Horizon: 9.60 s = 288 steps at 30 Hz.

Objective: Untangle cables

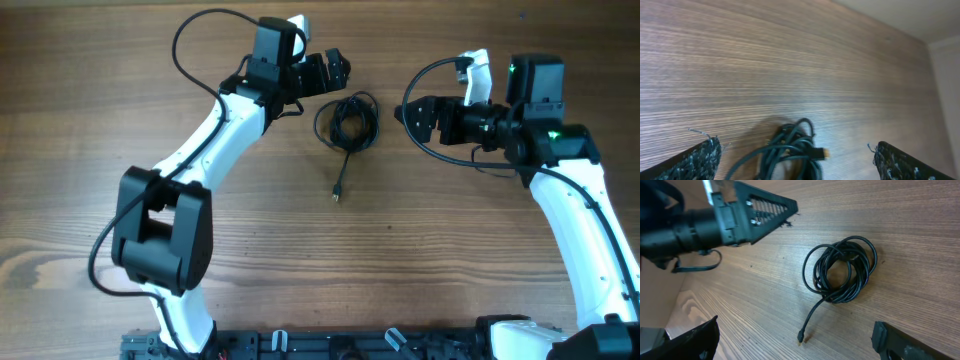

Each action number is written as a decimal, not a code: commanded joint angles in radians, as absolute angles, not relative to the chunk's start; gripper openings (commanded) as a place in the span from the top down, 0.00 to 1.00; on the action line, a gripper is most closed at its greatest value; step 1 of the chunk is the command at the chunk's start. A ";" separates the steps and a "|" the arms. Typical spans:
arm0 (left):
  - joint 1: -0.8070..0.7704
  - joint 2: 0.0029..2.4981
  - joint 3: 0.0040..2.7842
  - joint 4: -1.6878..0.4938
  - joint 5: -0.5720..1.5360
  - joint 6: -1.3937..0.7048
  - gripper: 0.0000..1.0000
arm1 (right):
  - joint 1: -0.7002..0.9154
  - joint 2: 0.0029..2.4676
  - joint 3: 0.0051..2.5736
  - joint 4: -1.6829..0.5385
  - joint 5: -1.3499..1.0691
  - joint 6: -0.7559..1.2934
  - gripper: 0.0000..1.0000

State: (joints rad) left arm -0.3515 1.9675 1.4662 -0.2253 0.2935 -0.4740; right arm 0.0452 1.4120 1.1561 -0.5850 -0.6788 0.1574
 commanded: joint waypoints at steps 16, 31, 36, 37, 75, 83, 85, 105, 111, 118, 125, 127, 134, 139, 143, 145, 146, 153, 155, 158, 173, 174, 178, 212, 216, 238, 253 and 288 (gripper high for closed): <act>-0.367 2.065 1.481 -0.179 0.136 -0.480 0.08 | 0.047 1.419 1.176 -0.590 -0.653 0.160 0.00; -0.404 2.125 1.479 -0.294 0.137 -0.442 0.18 | 0.047 1.419 1.176 -0.593 -0.647 0.187 0.00; -0.404 2.127 1.477 -0.355 0.137 -0.365 0.28 | 0.047 1.419 1.176 -0.593 -0.646 0.185 0.00; -0.404 2.127 1.474 -0.357 0.137 -0.354 0.28 | 0.047 1.419 1.176 -0.593 -0.646 0.184 0.00; -0.413 2.190 1.457 -0.366 0.140 -0.348 0.69 | 0.047 1.438 1.176 -0.622 -0.620 0.183 0.00; -0.406 2.166 1.462 -0.377 0.168 -0.348 0.96 | 0.047 1.438 1.176 -0.620 -0.594 0.183 0.00; -0.396 2.116 1.476 -0.379 0.184 -0.348 0.96 | 0.047 1.438 1.176 -0.619 -0.594 0.183 0.00; -0.382 1.741 1.552 -0.299 0.430 -0.858 0.96 | 0.047 1.438 1.176 -0.577 -0.606 0.213 0.04; -0.381 1.741 1.552 -0.277 0.410 -1.037 0.96 | 0.047 1.438 1.176 -0.578 -0.614 0.212 0.05; -0.381 1.741 1.552 -0.278 0.392 -1.322 0.96 | 0.047 1.438 1.176 -0.577 -0.628 0.220 0.06; -0.382 1.741 1.552 -0.333 0.344 -1.656 0.96 | 0.047 1.439 1.176 -0.571 -0.624 0.324 0.06; -0.382 1.741 1.552 -0.372 0.305 -1.718 0.96 | 0.047 1.439 1.176 -0.570 -0.624 0.368 0.06; -0.382 1.741 1.552 -0.416 0.268 -1.882 0.96 | 0.067 1.459 1.176 -0.546 -0.625 0.433 0.13; -0.382 1.741 1.552 -0.425 0.256 -1.927 0.96 | 0.133 1.491 1.176 -0.498 -0.628 0.497 0.15; -0.382 1.741 1.552 -0.425 0.256 -1.928 0.96 | 0.210 1.514 1.176 -0.432 -0.624 0.561 0.20; -0.382 1.741 1.552 -0.425 0.257 -1.927 0.96 | 0.237 1.524 1.176 -0.401 -0.611 0.600 0.21; -0.382 1.741 1.552 -0.427 0.257 -1.927 0.96 | 0.251 1.530 1.176 -0.381 -0.600 0.628 0.22; -0.387 1.741 1.552 -0.439 0.257 -1.927 0.96 | 0.329 1.586 1.176 -0.221 -0.563 0.763 0.24; -0.392 1.741 1.552 -0.439 0.257 -1.927 0.96 | 0.344 1.601 1.176 -0.178 -0.545 0.801 0.25; -0.397 1.741 1.552 -0.439 0.257 -1.927 0.96 | 0.361 1.623 1.176 -0.138 -0.488 0.865 0.26; -0.397 1.741 1.552 -0.439 0.318 -1.927 0.96 | 0.369 1.728 1.176 -0.022 -0.351 1.030 0.38; -0.397 1.741 1.552 -0.439 0.324 -1.927 0.96 | 0.369 1.732 1.176 -0.013 -0.352 1.029 0.40; -0.397 1.741 1.552 -0.439 0.344 -1.927 0.96 | 0.369 1.763 1.176 0.012 -0.352 1.031 0.49; -0.411 1.751 1.551 -0.702 0.442 -0.399 0.59 | 0.227 1.686 1.382 -0.820 -0.664 0.397 0.96; -0.411 1.751 1.551 -0.731 0.442 -0.400 0.18 | 0.227 1.704 1.382 -0.816 -0.686 0.404 0.96; -0.470 1.852 1.454 -0.694 0.427 -0.667 0.21 | 0.169 1.711 1.382 -0.710 -0.875 0.469 0.96; -0.490 1.878 1.454 -0.516 0.437 -0.949 0.33 | 0.170 1.711 1.382 -0.651 -1.035 0.539 0.96; -0.472 1.893 1.454 -0.505 0.632 -1.497 0.96 | 0.169 1.608 1.382 -0.619 -0.767 0.230 0.34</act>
